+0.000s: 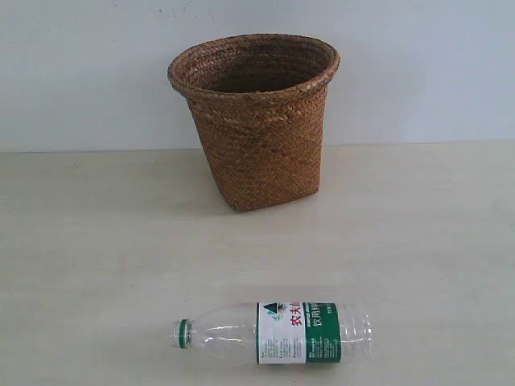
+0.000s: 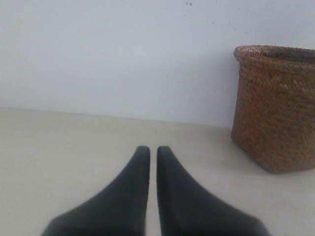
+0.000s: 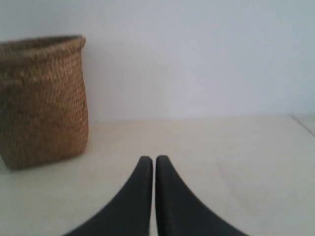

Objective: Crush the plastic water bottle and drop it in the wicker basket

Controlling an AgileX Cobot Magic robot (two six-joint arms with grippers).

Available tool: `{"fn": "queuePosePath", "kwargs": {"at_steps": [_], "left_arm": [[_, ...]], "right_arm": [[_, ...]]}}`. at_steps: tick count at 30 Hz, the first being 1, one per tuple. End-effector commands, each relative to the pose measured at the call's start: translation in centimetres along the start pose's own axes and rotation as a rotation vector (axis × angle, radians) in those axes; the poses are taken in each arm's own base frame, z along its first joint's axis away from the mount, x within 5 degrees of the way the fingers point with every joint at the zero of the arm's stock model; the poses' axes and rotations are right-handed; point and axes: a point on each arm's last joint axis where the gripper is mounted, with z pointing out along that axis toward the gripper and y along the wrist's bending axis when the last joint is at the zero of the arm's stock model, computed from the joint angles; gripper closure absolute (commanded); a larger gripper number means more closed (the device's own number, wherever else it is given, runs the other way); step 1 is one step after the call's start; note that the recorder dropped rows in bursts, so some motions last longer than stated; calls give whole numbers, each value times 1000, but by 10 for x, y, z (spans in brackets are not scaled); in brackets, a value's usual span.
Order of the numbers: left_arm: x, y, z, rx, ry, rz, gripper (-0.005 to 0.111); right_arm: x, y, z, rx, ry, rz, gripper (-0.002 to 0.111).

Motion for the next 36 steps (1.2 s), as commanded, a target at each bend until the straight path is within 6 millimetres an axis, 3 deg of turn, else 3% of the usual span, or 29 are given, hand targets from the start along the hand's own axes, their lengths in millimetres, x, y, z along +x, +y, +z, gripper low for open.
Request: {"fn": "queuePosePath", "kwargs": {"at_steps": [1, 3, 10, 18, 21, 26, 30, 36], "left_arm": [[-6, 1, 0, -1, -83, -193, 102], [-10, 1, -1, 9, -128, -315, 102], [-31, 3, -6, 37, -364, -355, 102], [-79, -7, 0, 121, -443, -343, 102], [-103, -12, 14, 120, -399, -280, 102], [-135, -16, 55, 96, -265, -171, 102], [-141, -17, 94, 74, -133, -91, 102], [-132, -12, 140, 11, 103, 99, 102]], "right_arm": [[-17, -1, -2, 3, -187, 86, 108], [-24, -1, -4, 1, -272, 101, 108], [-41, -1, -8, -17, -379, 176, 108], [-100, 3, 11, -16, -356, 170, 108], [-117, 4, 29, -8, -313, 151, 108], [-137, 6, 60, 1, -226, 89, 108], [-146, 7, 88, 5, -146, 30, 108], [-150, 7, 127, 11, 7, -90, 108]]}}
